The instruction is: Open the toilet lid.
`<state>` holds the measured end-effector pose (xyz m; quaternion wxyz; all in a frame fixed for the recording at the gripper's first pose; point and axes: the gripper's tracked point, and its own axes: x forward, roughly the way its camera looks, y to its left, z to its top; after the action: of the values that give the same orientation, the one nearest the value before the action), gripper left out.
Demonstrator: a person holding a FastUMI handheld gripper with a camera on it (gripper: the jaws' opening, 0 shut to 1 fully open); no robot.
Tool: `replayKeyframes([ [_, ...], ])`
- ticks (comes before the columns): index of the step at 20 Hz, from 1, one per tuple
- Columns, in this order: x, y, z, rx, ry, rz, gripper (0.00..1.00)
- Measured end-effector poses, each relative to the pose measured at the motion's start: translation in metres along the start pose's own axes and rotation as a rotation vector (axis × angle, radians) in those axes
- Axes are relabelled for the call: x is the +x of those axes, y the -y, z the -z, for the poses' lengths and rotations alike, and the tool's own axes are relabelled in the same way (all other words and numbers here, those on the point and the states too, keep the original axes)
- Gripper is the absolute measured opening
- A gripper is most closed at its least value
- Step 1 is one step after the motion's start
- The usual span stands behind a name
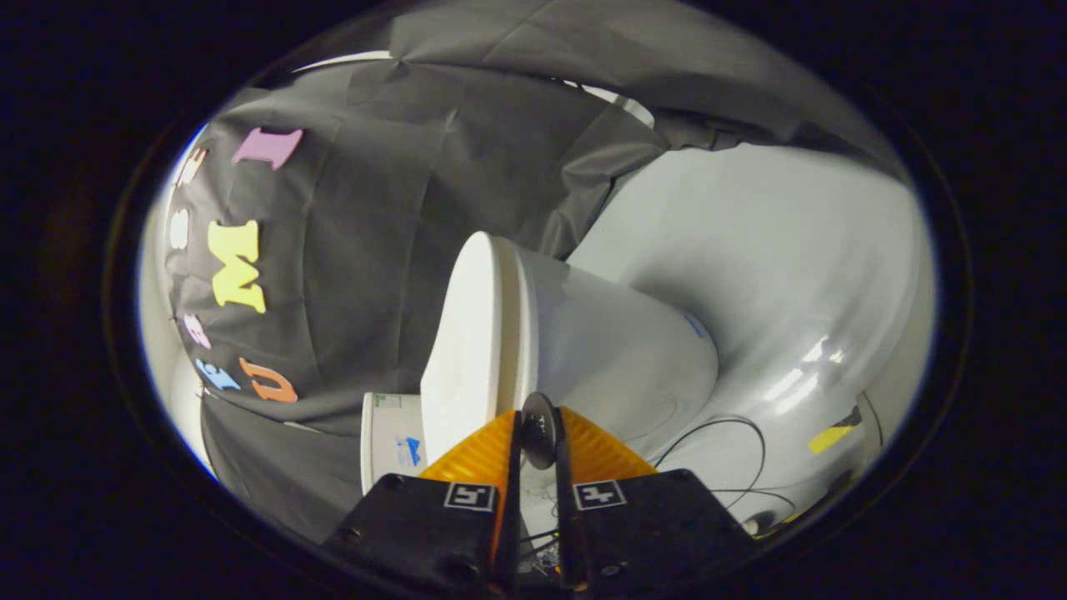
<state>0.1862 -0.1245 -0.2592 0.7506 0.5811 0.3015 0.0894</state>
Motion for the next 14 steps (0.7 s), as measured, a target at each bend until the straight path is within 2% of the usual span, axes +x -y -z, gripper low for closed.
replayKeyframes([
  [1, 0.0, 0.0, 0.002, -0.003, -0.005, -0.011, 0.18],
  [5, 0.001, -0.008, 0.003, -0.017, -0.017, -0.032, 0.06],
  [10, -0.004, -0.01, 0.001, -0.069, -0.021, -0.003, 0.04],
  [14, -0.005, -0.014, 0.0, -0.045, -0.039, 0.049, 0.04],
])
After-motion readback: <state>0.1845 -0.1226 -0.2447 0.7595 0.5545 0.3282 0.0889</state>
